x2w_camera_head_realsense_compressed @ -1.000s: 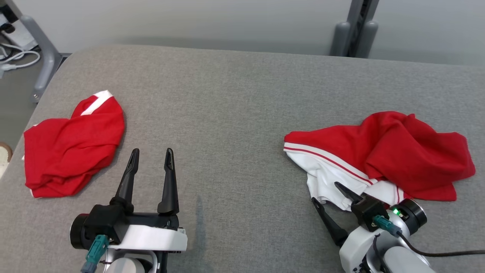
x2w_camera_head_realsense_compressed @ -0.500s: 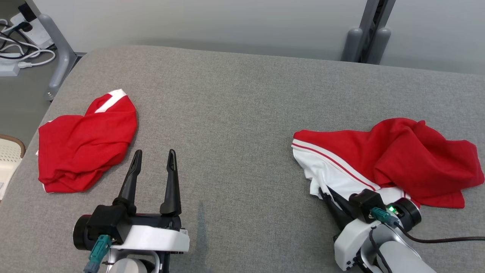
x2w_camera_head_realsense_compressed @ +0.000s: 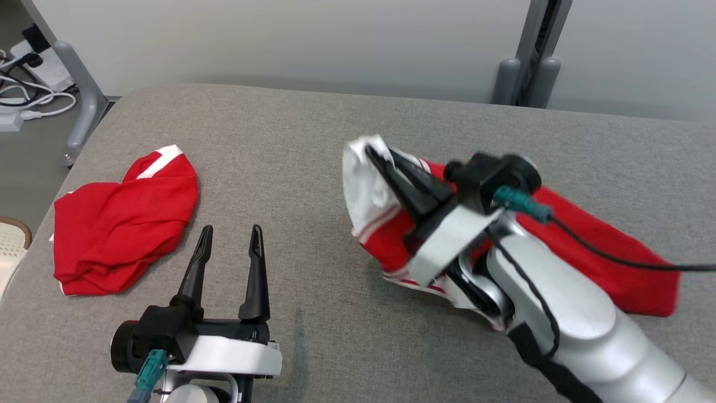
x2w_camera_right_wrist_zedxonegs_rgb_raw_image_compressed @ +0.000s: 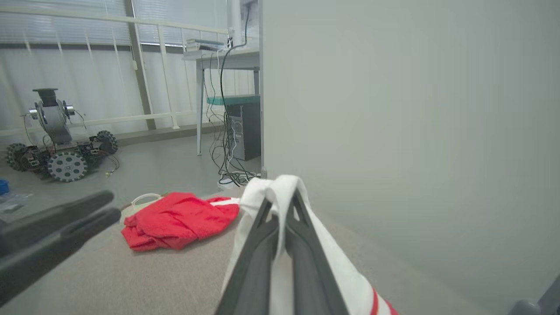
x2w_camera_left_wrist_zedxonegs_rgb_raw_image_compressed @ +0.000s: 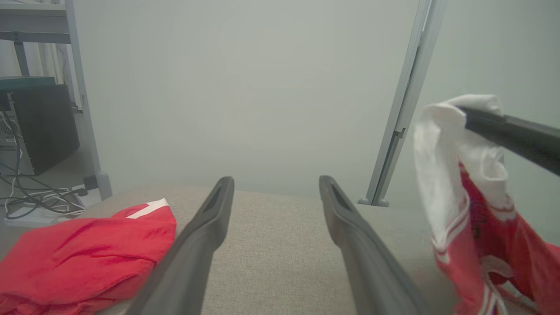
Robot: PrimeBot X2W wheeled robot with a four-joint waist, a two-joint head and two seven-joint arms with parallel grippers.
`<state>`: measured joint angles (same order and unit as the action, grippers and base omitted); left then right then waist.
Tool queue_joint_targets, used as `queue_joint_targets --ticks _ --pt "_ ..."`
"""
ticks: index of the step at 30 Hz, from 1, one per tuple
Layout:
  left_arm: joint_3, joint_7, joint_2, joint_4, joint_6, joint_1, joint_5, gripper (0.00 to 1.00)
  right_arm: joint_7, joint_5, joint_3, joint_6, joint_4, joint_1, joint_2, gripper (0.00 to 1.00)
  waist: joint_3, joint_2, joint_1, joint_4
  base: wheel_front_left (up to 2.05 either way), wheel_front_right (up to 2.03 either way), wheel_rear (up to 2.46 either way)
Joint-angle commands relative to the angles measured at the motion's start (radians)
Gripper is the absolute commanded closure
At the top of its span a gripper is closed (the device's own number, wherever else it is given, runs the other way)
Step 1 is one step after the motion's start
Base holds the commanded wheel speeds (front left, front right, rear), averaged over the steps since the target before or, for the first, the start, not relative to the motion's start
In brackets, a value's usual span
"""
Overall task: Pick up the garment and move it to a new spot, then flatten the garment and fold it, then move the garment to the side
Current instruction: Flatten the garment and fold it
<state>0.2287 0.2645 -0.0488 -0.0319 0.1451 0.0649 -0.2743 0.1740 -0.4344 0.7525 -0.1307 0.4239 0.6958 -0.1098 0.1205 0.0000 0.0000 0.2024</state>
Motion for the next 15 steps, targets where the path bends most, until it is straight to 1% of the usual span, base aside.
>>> queue_joint_targets --ticks 1,5,9,12,15 --pt "-0.002 0.002 -0.003 -0.001 0.005 -0.005 0.006 0.00 0.004 -0.028 -0.002 0.000 -0.018 0.044 0.005 1.00 -0.004 0.0000 0.0000 -0.002 0.00 0.00 0.00" --pt "0.002 0.002 -0.003 0.000 0.008 -0.012 0.005 0.00 0.023 -0.156 -0.038 0.000 -0.068 0.171 0.030 1.00 -0.015 0.0000 0.0000 -0.005 0.00 0.00 0.00" --pt "0.003 0.002 -0.003 0.004 0.013 -0.015 0.006 0.00 0.036 -0.259 -0.134 0.000 -0.077 0.242 0.040 1.00 -0.025 0.0000 0.0000 -0.008 0.00 0.00 0.00" --pt "0.002 0.002 -0.003 0.007 0.015 -0.025 0.006 0.00 0.023 -0.253 -0.205 0.000 -0.041 0.240 0.002 1.00 -0.030 0.0000 0.0000 -0.010 0.00 0.00 0.00" --pt "0.000 0.002 -0.003 0.012 0.016 -0.030 0.005 0.00 -0.001 -0.275 -0.300 0.000 0.011 0.172 -0.042 1.00 -0.030 0.0000 0.0000 -0.013 0.00 0.00 0.00"
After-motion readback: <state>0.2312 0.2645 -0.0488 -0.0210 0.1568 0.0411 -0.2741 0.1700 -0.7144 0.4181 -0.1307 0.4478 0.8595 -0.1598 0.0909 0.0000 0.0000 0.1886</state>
